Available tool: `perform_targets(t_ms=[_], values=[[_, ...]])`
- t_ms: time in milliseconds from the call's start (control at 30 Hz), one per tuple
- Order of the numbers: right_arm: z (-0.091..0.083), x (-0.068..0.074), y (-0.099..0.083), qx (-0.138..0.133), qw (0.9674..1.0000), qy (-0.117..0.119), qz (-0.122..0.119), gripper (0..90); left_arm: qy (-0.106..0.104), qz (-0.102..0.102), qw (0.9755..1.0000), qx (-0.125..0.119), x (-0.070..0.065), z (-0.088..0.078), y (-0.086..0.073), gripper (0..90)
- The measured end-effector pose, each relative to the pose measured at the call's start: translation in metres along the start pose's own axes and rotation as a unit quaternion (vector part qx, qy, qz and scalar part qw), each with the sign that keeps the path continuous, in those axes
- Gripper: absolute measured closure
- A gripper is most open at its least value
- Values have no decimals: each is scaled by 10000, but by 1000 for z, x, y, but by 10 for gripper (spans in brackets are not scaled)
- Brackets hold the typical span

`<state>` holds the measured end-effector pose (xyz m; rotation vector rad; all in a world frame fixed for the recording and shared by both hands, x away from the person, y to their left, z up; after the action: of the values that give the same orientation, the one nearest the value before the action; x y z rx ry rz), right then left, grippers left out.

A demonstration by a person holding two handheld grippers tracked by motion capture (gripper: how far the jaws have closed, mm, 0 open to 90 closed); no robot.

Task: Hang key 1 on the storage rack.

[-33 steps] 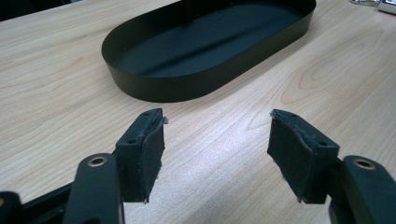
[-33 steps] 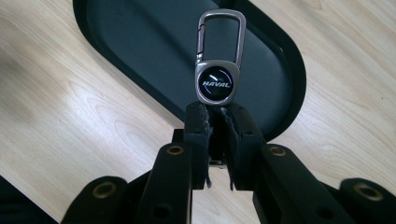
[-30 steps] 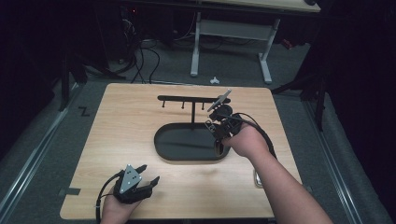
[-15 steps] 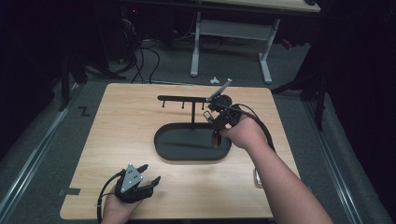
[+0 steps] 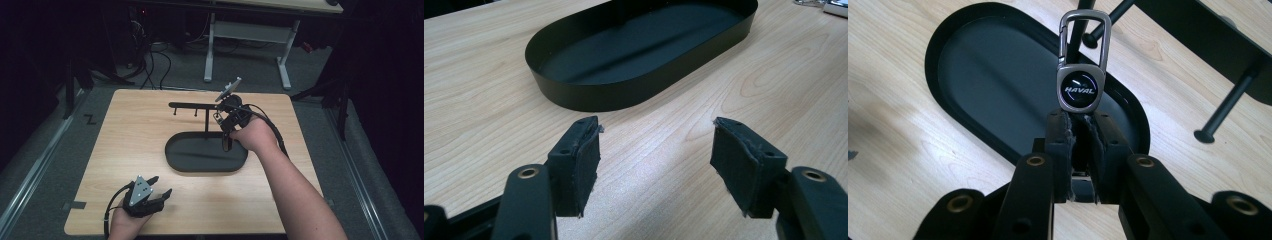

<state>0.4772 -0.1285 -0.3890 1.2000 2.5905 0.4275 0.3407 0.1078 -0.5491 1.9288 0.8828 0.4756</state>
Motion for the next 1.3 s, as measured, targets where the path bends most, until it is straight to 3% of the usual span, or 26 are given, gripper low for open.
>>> perform_targets(t_ms=[1300], values=[[41, -15, 10, 71, 9991, -129, 393, 803, -46, 49, 10000, 51, -3, 3, -1, 363]])
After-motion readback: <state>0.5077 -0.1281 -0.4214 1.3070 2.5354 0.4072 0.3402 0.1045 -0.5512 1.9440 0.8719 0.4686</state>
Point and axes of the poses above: each handheld gripper's, and its own axes: z roughly forward along the jaws, y roughly out of its top, x roughly to its left, the point moved 7 cm from there along z, roughly forward along the jaws, and after that the axes turned 5 degrees about -z, right-handed, at the moved point
